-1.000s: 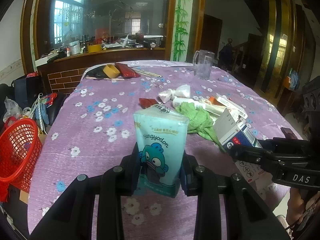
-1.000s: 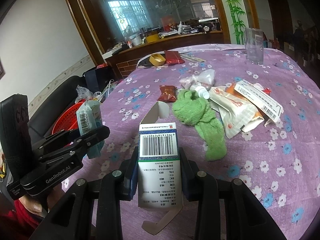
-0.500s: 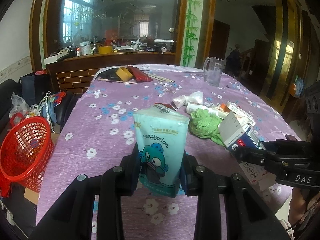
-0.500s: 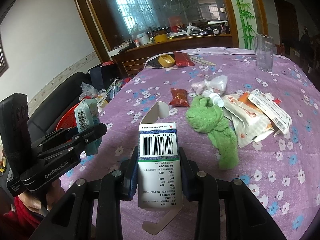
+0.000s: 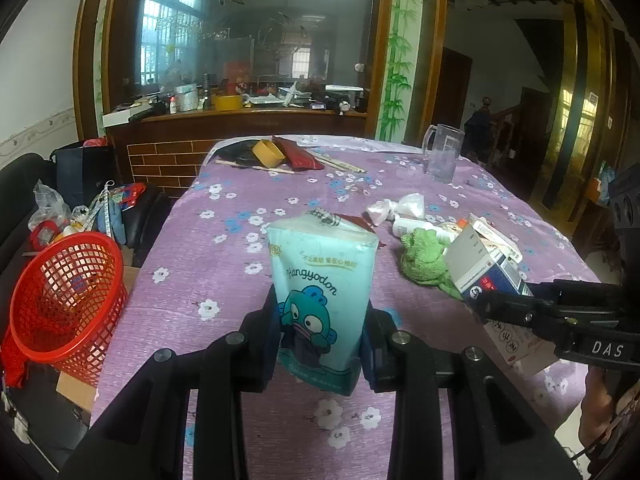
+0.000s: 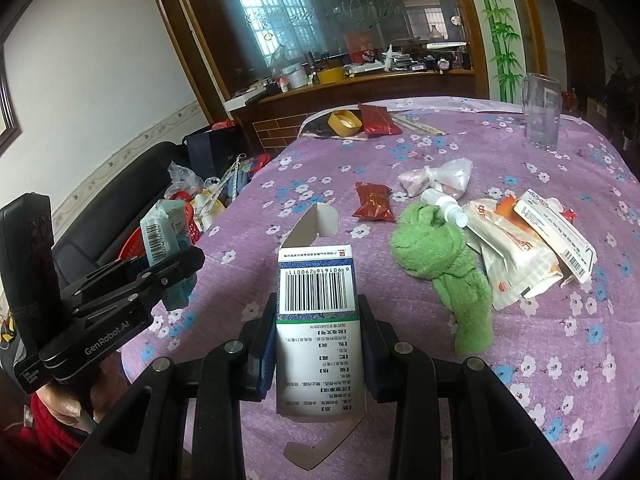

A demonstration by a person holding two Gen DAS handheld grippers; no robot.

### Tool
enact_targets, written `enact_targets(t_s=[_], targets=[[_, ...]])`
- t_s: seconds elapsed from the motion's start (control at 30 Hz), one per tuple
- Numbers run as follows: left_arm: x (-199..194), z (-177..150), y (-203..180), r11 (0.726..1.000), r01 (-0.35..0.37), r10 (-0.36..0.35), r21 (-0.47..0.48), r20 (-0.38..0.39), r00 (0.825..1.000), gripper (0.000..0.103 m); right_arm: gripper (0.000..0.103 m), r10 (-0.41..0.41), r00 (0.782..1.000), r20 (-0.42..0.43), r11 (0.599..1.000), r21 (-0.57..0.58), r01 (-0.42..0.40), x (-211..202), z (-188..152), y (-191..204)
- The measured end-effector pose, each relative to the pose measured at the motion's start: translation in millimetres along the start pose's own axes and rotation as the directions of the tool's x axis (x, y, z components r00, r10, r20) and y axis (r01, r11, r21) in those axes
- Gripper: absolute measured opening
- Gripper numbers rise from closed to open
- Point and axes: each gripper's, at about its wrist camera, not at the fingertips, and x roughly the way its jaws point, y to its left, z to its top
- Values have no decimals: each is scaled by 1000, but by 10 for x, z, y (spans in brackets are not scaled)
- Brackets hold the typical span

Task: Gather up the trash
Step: 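Hold the tissue pack and medicine box while turning toward the basket, then drop the tissue pack and medicine box into the red basket, opening both tools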

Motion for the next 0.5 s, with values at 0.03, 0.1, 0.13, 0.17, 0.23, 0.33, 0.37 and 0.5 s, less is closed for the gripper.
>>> enact_targets(t_s=[0.03, 0.1, 0.13, 0.17, 0.23, 0.33, 0.37, 0.5], targets=[[-3, -1, 8, 1000, -1, 1, -1, 0, 1000, 32, 38, 2, 1000, -1, 1000, 0, -2, 7, 11, 5], [-10, 3, 36, 1000, -3, 3, -5, 0, 1000, 32, 38, 7, 1000, -6, 1000, 0, -7, 26, 35, 20], [-16, 6, 55, 1000, -3, 3, -8, 0, 1000, 32, 38, 8, 1000, -8, 1000, -2, -8, 32, 43, 31], [-25, 10, 77, 1000, -4, 4, -13, 1, 1000, 32, 38, 8, 1000, -9, 1000, -5, -8, 46, 55, 42], [-36, 23, 129, 1000, -11, 11, -21, 5, 1000, 32, 38, 10, 1000, -13, 1000, -10, -10, 65, 78, 74], [-82, 42, 242, 999, -26, 26, -39, 10, 1000, 32, 38, 24, 999, -22, 999, -20, -25, 118, 123, 120], [-106, 51, 287, 998, -34, 34, -45, 14, 999, 32, 38, 29, 999, -25, 999, -24, -30, 136, 142, 141], [-198, 70, 515, 995, -69, 72, -78, 29, 997, 32, 38, 56, 997, -45, 998, -35, -57, 243, 219, 255]])
